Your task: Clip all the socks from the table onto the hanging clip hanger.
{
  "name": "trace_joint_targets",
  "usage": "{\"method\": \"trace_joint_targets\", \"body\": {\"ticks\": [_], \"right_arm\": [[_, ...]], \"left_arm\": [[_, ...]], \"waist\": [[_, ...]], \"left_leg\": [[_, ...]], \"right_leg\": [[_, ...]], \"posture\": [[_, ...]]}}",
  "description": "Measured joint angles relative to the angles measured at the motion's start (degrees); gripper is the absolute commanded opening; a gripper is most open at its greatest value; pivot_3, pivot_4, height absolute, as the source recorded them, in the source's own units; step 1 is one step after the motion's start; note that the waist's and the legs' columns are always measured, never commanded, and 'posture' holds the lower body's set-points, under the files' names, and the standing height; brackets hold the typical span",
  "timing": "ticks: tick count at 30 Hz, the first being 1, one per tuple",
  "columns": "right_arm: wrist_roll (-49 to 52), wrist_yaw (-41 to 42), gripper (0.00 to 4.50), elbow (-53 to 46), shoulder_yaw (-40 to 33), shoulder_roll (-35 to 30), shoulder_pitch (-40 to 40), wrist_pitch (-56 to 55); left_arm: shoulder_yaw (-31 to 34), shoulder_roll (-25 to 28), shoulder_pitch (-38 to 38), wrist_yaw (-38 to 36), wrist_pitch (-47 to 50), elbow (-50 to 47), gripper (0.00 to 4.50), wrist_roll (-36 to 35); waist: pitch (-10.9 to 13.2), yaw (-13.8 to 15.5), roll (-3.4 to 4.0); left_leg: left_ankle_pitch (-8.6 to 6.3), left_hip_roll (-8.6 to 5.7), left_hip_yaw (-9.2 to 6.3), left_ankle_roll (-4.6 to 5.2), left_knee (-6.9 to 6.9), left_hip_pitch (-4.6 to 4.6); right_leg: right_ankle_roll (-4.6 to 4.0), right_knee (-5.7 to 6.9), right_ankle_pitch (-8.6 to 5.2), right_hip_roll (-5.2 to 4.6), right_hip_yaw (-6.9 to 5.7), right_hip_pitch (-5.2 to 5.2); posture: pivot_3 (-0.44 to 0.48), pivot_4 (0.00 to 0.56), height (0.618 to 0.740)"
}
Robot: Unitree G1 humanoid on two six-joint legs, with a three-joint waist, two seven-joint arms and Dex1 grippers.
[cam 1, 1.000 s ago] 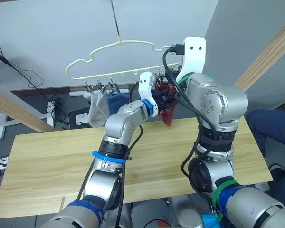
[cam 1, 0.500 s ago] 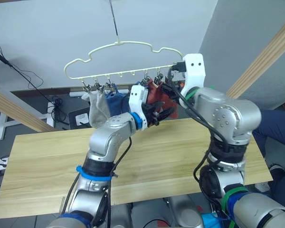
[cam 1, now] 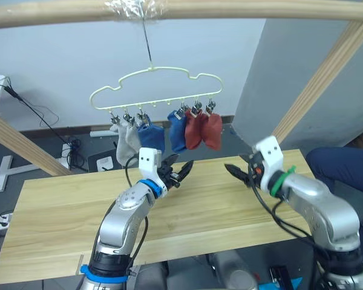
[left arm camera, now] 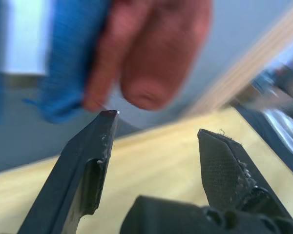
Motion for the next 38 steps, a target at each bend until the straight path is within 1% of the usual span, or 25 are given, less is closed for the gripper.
{"method": "trace_joint_targets", "body": {"ticks": [2,4,5,8,10,11,17,19,23,27,29,30,31,35,38], "right_arm": [[-0.21,1.75,3.15,1.28,1.04,0.00,3.95,-5.13],[-1.70,2.94,3.15,3.03,1.72,-0.51,5.93,-10.40],[-2.24,3.13,3.15,4.31,1.73,-0.95,6.50,-12.85],[-5.21,2.77,3.15,8.74,0.96,-0.75,12.11,-22.31],[-6.16,2.72,3.15,11.38,0.72,-0.73,15.00,-25.62],[-6.20,2.72,3.15,12.07,0.66,-0.71,15.63,-26.54],[-5.97,2.76,3.15,12.07,-0.49,-0.69,18.13,-29.16],[-5.98,2.79,3.15,12.67,-1.15,-0.79,19.64,-30.07],[-5.76,2.58,3.15,13.01,-2.51,-0.72,22.23,-30.30],[-5.48,2.52,3.15,12.97,-2.87,-0.28,22.48,-30.20],[-5.46,2.45,3.15,12.96,-2.88,-0.15,22.47,-30.20],[-5.45,2.29,3.15,12.85,-2.90,0.10,22.47,-30.08],[-5.41,1.95,3.15,12.46,-2.89,0.42,22.57,-29.91],[-4.12,1.58,3.15,8.83,-2.88,0.33,24.00,-27.44],[-3.83,1.30,3.15,7.48,-2.89,0.00,23.44,-25.65]], "left_arm": [[0.54,-0.46,2.61,1.41,-3.57,0.48,2.98,1.21],[0.82,-1.15,4.99,3.30,-8.16,0.72,2.98,3.54],[0.86,-1.52,6.19,4.51,-10.24,0.88,2.98,4.94],[2.26,-1.42,14.04,7.98,-17.73,1.46,2.98,9.01],[4.51,-1.36,17.23,10.34,-19.37,3.08,2.98,10.68],[5.31,-1.20,17.63,11.08,-19.45,3.76,2.98,11.13],[9.00,0.01,18.52,10.81,-22.73,4.08,2.98,9.93],[10.72,0.86,19.84,10.78,-24.76,5.64,2.98,9.86],[12.80,0.69,24.08,9.95,-27.81,6.63,2.98,8.47],[13.56,0.03,22.95,10.89,-27.94,6.23,2.98,8.24],[13.70,0.04,22.51,10.90,-27.93,5.95,2.98,8.20],[13.76,0.05,22.48,10.89,-27.70,5.46,2.98,8.14],[13.83,0.06,22.55,10.87,-27.19,4.48,2.98,8.05],[13.86,0.15,25.63,10.65,-25.40,-0.12,2.98,7.78],[13.61,0.25,27.48,10.44,-24.22,-0.63,2.98,7.94]], "waist": [[-0.59,-0.09,-0.11],[-1.03,-0.10,-0.18],[-1.19,-0.07,-0.27],[-2.64,-0.08,-0.60],[-2.82,-0.09,-0.68],[-2.82,-0.07,-0.68],[-3.65,0.27,-0.65],[-3.92,0.29,-0.60],[-3.95,0.51,-0.55],[-3.97,1.40,-0.57],[-3.95,1.90,-0.57],[-3.89,1.97,-0.57],[-3.84,2.06,-0.56],[-3.71,2.54,-0.43],[-3.42,3.43,-0.45]], "left_leg": [[0.00,0.05,0.01,0.00,0.00,0.40],[0.04,0.03,0.01,0.05,0.03,0.75],[0.04,0.02,0.01,0.05,0.04,1.10],[0.03,0.06,0.01,0.04,-0.25,1.68],[0.03,0.06,0.02,0.04,-0.31,1.73],[0.03,0.02,0.01,0.04,-0.31,1.69],[0.02,0.03,0.01,0.04,-0.38,1.64],[-0.04,0.07,0.01,-0.02,-0.45,1.65],[-0.11,0.10,-0.01,-0.10,-0.48,1.64],[-0.10,0.08,-0.03,-0.09,-0.40,1.75],[-0.10,0.07,-0.02,-0.10,-0.40,1.82],[-0.10,0.08,-0.04,-0.10,-0.40,1.82],[-0.10,0.09,-0.04,-0.10,-0.41,1.82],[-0.14,0.12,-0.01,-0.13,-0.49,1.80],[-0.17,0.12,-0.04,-0.14,-0.49,1.81]], "right_leg": [[-0.02,0.04,0.00,0.08,0.03,0.35],[-0.02,0.05,0.08,0.08,0.04,0.73],[-0.16,-0.04,0.01,0.08,0.05,1.09],[-0.49,-0.27,-0.18,0.08,0.07,1.58],[-0.50,-0.33,-0.19,0.07,0.08,1.62],[-0.50,-0.32,-0.18,0.07,0.13,1.60],[-0.63,-0.34,-0.29,0.07,0.10,1.61],[-0.71,-0.32,-0.44,0.10,0.08,1.61],[-0.72,-0.29,-0.56,0.11,0.06,1.60],[-0.72,-0.22,-0.54,0.10,0.06,1.66],[-0.73,-0.21,-0.54,0.10,0.08,1.70],[-0.73,-0.21,-0.54,0.10,0.07,1.70],[-0.73,-0.20,-0.54,0.11,0.08,1.69],[-0.85,-0.22,-0.68,0.11,0.09,1.68],[-0.88,-0.22,-0.74,0.11,0.06,1.67]], "posture": [[-0.159,0.096,0.740],[-0.145,0.088,0.740],[-0.136,0.088,0.740],[-0.130,0.086,0.740],[-0.125,0.086,0.740],[-0.125,0.086,0.740],[-0.127,0.090,0.740],[-0.125,0.095,0.740],[-0.110,0.108,0.740],[-0.105,0.115,0.740],[-0.089,0.140,0.740],[-0.089,0.140,0.740],[-0.081,0.152,0.740],[-0.074,0.158,0.740],[-0.072,0.168,0.740]]}}
